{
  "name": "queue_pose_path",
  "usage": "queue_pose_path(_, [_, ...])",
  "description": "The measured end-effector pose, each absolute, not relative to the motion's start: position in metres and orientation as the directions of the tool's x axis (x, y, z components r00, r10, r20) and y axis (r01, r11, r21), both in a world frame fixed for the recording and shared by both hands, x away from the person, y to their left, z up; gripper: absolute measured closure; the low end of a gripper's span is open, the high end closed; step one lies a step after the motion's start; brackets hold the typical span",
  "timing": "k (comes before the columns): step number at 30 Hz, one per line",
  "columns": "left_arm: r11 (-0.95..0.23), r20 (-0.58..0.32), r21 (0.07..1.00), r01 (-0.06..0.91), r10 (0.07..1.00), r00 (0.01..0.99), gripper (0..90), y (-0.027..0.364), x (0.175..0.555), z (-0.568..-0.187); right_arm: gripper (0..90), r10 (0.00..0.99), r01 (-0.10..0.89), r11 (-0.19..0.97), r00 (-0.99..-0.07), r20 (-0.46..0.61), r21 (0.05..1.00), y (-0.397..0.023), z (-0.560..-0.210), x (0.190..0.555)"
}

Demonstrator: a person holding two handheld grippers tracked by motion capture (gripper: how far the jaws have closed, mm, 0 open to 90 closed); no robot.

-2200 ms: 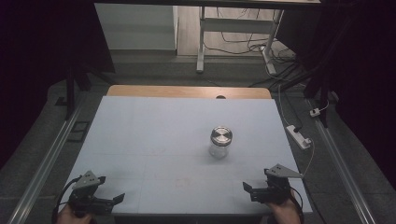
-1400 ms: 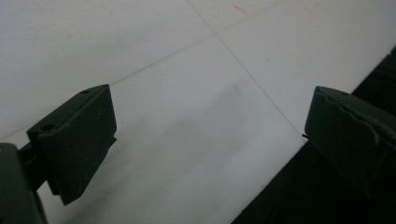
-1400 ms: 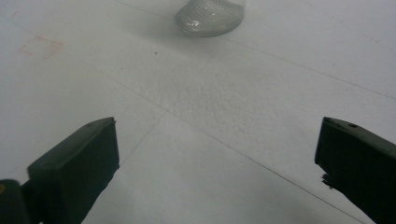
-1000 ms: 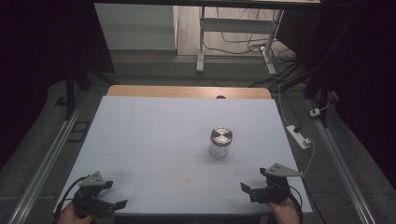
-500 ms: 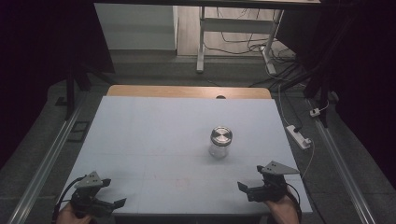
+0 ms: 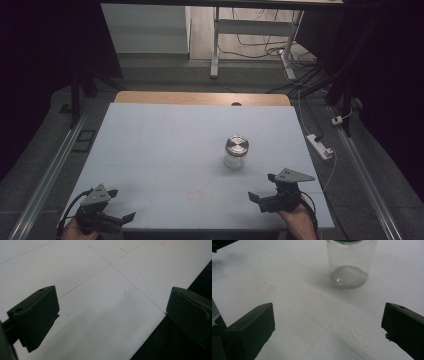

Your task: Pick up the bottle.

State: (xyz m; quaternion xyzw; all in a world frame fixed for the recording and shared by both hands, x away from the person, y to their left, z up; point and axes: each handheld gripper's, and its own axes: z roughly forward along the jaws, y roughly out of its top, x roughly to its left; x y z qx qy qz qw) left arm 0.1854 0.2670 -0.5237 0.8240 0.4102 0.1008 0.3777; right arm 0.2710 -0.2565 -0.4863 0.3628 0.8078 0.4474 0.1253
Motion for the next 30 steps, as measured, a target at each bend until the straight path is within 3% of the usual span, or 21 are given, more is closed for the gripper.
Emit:
queue_pose_path(13, [-0.321,-0.217,0.715,0.621,0.743,0.633,0.0,0.274,0.187,-0.524,0.0,0.685,0.435,0.374,-0.725,0.072,0.820,-0.243,-0.481,0.277])
queue_pose_path(30, [-0.344,-0.197,0.696,0.630,0.752,0.629,0.0,0.270,0.188,-0.525,0.0,0.682,0.392,0.393,-0.731,0.022,0.832,-0.223,-0.474,0.299])
